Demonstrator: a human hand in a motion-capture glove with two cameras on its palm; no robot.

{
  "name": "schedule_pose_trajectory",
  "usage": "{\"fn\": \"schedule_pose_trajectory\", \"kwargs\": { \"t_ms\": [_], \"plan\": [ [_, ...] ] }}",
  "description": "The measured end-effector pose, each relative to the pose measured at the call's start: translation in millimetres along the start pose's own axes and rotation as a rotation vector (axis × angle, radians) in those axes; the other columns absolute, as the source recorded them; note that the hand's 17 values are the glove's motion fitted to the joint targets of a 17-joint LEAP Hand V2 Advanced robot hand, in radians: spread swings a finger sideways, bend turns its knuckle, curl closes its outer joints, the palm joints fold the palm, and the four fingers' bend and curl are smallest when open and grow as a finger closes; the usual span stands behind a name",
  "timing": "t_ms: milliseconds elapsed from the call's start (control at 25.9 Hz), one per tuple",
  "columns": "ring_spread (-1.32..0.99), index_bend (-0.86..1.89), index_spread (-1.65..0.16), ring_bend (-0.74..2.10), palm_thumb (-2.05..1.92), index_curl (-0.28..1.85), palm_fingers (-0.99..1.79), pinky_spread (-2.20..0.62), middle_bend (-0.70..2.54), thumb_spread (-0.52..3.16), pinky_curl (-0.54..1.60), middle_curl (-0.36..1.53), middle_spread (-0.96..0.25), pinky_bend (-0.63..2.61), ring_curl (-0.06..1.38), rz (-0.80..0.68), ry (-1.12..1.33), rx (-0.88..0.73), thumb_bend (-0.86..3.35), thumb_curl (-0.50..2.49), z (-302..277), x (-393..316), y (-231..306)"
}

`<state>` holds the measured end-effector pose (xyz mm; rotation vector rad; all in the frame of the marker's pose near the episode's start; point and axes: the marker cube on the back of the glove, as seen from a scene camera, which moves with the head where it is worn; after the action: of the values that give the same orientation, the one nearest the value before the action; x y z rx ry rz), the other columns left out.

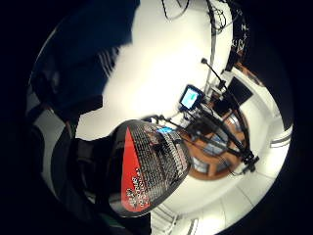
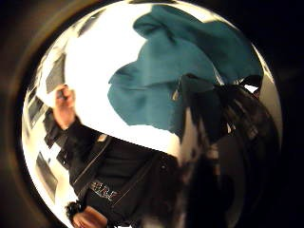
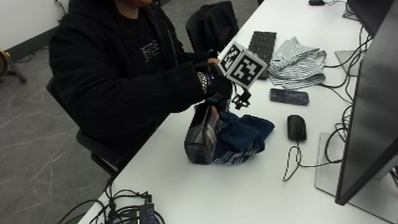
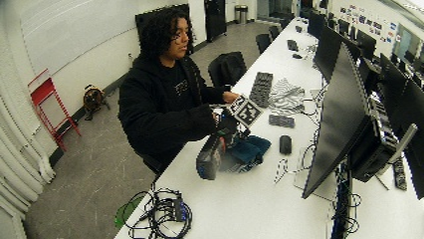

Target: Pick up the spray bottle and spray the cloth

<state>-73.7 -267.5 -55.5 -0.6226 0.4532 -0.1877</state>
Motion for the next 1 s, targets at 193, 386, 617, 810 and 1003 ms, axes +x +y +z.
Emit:
{"fn": "schedule_pose_trajectory", "kwargs": {
  "t_ms": [193, 386, 617, 810, 1003],
  "plan": [
    [-0.23, 0.49, -0.28, 0.69, 0.93, 0.59, 1.38, -0.31, 0.71, 0.25, 0.42, 0.57, -0.21, 0.44, 0.49, -0.212, -0.274, 0.329, -0.03, 0.8, -62, -35, 1],
    [-0.23, 0.49, -0.28, 0.69, 0.93, 0.59, 1.38, -0.31, 0.71, 0.26, 0.42, 0.57, -0.21, 0.43, 0.49, -0.425, -0.666, 0.596, -0.02, 0.81, -107, -70, -13],
    [-0.23, 0.48, -0.28, 0.69, 0.93, 0.6, 1.38, -0.31, 0.71, 0.26, 0.42, 0.57, -0.2, 0.43, 0.49, -0.563, -1.024, 0.754, -0.03, 0.82, -125, -103, -39],
    [-0.23, 0.48, -0.28, 0.69, 0.93, 0.6, 1.38, -0.31, 0.71, 0.26, 0.42, 0.57, -0.2, 0.43, 0.49, -0.485, -1.214, 0.832, -0.03, 0.82, -116, -121, -73],
    [-0.23, 0.48, -0.28, 0.69, 0.93, 0.6, 1.38, -0.31, 0.71, 0.26, 0.42, 0.57, -0.2, 0.43, 0.49, -0.425, -1.364, 0.867, -0.02, 0.83, -111, -126, -100]
  ]
}}
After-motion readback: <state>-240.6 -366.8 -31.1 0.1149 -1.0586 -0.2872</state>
